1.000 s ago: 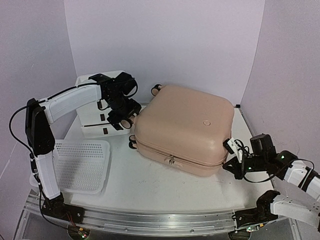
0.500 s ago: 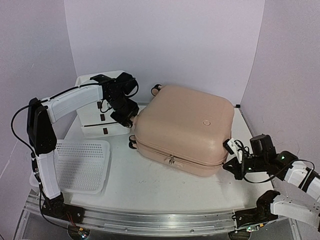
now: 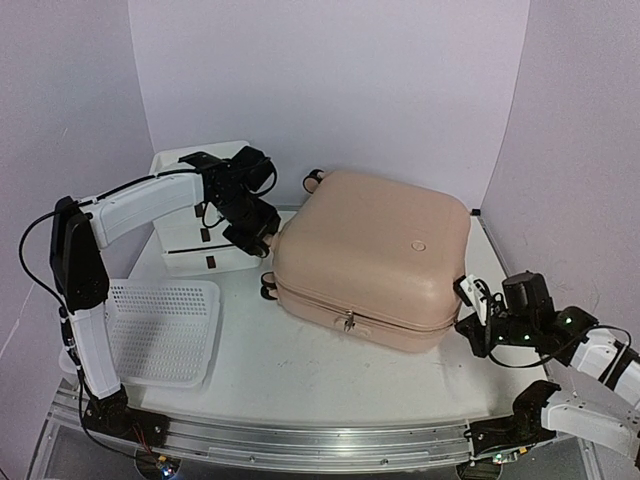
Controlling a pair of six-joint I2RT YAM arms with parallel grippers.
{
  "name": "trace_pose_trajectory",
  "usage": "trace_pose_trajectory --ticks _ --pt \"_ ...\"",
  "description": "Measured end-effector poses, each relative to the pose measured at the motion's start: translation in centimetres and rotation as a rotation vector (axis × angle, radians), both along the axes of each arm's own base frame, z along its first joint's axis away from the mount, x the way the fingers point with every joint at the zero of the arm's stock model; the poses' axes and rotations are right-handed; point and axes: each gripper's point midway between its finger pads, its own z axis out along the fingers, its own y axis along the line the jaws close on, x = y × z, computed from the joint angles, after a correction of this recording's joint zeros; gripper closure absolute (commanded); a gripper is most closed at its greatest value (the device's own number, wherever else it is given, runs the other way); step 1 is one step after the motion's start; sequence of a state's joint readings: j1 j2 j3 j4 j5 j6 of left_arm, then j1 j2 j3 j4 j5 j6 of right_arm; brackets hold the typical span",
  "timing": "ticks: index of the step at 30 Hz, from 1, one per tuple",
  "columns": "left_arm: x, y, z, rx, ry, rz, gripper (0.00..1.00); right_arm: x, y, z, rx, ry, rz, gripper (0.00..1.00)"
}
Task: Open, take out, and arrange the luggage
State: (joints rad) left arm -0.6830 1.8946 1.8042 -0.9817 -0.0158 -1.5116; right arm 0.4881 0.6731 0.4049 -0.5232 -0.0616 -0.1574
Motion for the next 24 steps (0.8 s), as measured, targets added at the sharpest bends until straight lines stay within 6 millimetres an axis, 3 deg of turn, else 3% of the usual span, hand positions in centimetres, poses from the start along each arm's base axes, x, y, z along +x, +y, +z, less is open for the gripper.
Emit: trace_pose_trajectory --ticks 5,9,13,19,24 --pt "0.1 0.1 0.0 0.005 -0.019 -0.014 1.00 1.7 -1.0 -0.1 -0.026 -0.026 -0.057 1.00" --pt "0.1 0.2 -0.1 0.002 -0.030 -0.016 1.00 4.2 -2.8 -0.1 0.046 0.014 -0.161 1.00" --pt "0.1 0.2 -0.2 0.003 -0.047 -0.037 1.00 6.3 -3.4 -0.1 0.120 0.068 -0.170 1.00" --pt "0.1 0.0 -0.1 0.011 -0.068 -0.076 1.00 10.2 -4.9 -0.1 0.183 0.097 -0.157 1.00" --pt "0.6 -0.1 0.0 0.012 -0.096 -0.103 1.00 14.8 -6.4 0.3 0.243 0.092 -0.122 1.00"
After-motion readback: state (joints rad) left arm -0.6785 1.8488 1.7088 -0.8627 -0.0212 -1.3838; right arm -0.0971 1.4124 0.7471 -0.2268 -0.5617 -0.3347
